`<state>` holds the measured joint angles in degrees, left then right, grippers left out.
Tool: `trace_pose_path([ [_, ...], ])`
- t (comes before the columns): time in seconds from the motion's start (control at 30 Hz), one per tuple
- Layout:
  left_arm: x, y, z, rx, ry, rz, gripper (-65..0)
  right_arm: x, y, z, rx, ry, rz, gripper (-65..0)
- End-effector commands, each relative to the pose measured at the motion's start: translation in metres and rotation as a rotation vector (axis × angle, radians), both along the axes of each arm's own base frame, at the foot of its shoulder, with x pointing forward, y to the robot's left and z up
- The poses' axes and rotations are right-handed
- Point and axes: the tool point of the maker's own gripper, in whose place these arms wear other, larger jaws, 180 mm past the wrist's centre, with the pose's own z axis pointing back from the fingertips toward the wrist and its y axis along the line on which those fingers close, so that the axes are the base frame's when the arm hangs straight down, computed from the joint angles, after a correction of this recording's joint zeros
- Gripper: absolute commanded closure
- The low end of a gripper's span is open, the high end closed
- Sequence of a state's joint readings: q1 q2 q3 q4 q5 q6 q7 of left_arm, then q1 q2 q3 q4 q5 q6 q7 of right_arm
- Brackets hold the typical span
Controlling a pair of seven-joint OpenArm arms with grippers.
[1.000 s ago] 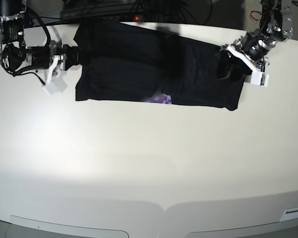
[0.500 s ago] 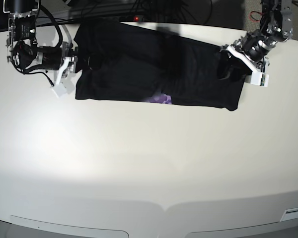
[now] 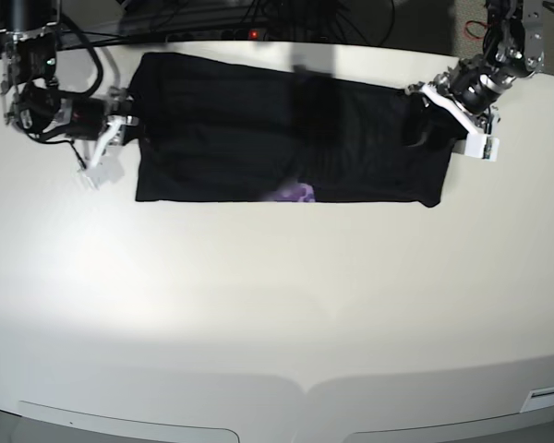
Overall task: Fold the T-shirt properly
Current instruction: 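Carry the folded end further over the strip with the right gripper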
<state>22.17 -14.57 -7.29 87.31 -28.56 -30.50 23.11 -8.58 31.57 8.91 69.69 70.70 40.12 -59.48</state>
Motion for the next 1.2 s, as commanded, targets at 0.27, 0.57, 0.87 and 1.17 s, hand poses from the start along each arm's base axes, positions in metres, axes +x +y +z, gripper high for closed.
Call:
trace_pose_path([
  [0.27,-0.007,-0.010,0.004,-0.059,0.009,-0.054,-29.2,0.023,-0.008,0.036,-0.063,-0.102,0.079,0.0],
  [0.57,-0.001,-0.035,0.045,-0.166,-0.051,-0.139,-29.1,0.025,0.086,0.090,0.053,-0.302,0.266,0.0],
  [0.87,-0.001,-0.033,0.043,-0.062,-0.059,-0.180,-29.1,0.020,0.172,0.123,0.230,-0.422,0.330,0.0],
  [1.17,0.003,-0.012,0.029,0.092,-0.051,-0.137,-29.1,0.024,0.260,0.139,0.277,-0.511,0.447,0.0],
])
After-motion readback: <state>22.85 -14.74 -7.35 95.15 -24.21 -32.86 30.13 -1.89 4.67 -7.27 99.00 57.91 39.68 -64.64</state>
